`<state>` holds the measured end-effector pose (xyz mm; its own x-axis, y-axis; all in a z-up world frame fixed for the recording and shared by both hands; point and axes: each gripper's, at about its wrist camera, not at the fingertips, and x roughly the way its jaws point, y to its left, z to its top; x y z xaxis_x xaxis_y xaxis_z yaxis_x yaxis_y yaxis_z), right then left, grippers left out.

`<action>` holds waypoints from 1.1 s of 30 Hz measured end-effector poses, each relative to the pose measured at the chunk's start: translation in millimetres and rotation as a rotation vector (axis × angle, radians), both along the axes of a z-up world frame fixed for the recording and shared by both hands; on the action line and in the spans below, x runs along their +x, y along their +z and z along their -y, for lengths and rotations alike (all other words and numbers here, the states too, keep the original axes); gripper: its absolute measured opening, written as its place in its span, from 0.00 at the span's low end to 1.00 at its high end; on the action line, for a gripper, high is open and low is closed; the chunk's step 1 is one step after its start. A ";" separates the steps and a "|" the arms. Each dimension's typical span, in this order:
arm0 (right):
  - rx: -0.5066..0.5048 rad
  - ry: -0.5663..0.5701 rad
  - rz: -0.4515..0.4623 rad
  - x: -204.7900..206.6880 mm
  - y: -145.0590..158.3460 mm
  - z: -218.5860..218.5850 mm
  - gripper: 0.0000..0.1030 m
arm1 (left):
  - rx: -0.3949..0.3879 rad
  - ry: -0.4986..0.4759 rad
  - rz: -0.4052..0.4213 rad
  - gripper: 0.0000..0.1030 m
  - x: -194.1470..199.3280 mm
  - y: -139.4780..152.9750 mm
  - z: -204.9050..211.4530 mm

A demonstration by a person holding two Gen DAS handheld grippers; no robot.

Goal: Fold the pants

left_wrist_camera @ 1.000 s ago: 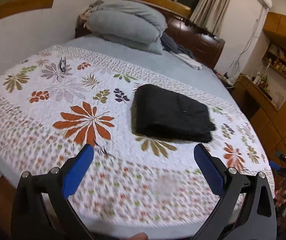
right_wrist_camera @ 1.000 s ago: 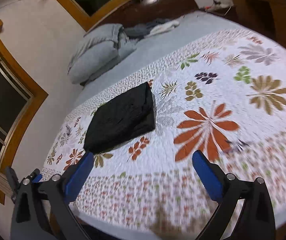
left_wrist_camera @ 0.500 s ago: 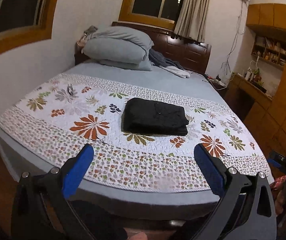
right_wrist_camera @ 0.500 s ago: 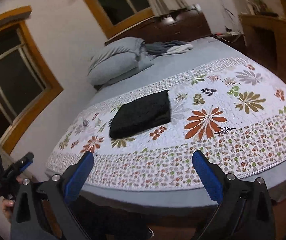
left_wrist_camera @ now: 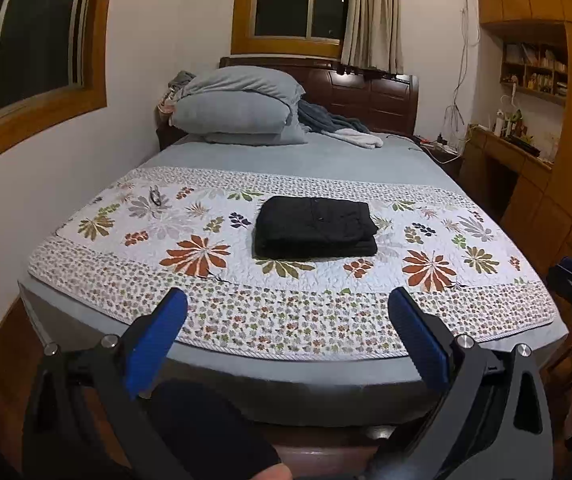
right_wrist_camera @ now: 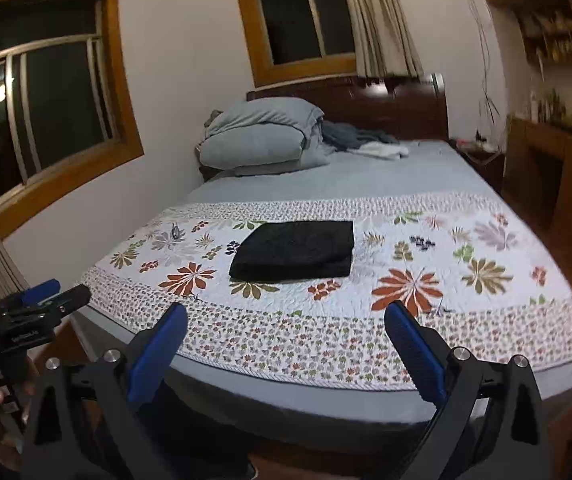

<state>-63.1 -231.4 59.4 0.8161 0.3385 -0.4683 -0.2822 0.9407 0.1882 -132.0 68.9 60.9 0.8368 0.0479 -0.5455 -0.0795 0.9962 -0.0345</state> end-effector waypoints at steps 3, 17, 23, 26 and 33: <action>-0.041 0.007 0.011 -6.6 0.5 -13.6 0.97 | 0.021 0.011 -0.003 0.97 -3.0 0.0 6.5; -0.109 0.033 -0.087 4.8 -17.3 -40.2 0.96 | 0.033 0.008 0.012 0.97 -6.8 -6.0 16.6; -0.095 0.028 -0.128 22.5 -33.8 -42.2 0.96 | 0.035 -0.012 -0.013 0.97 8.8 -16.4 22.5; -0.083 0.018 -0.129 30.8 -38.8 -38.6 0.96 | 0.019 -0.023 -0.030 0.97 17.7 -21.8 22.3; -0.077 0.020 -0.155 55.8 -52.0 -39.2 0.96 | 0.007 -0.002 -0.056 0.97 41.2 -35.5 15.3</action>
<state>-7.3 -192.2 7.4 0.7253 0.3123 -0.6136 -0.2743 0.9485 0.1585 -90.8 53.6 25.4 0.8051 0.0504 -0.5910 -0.0791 0.9966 -0.0228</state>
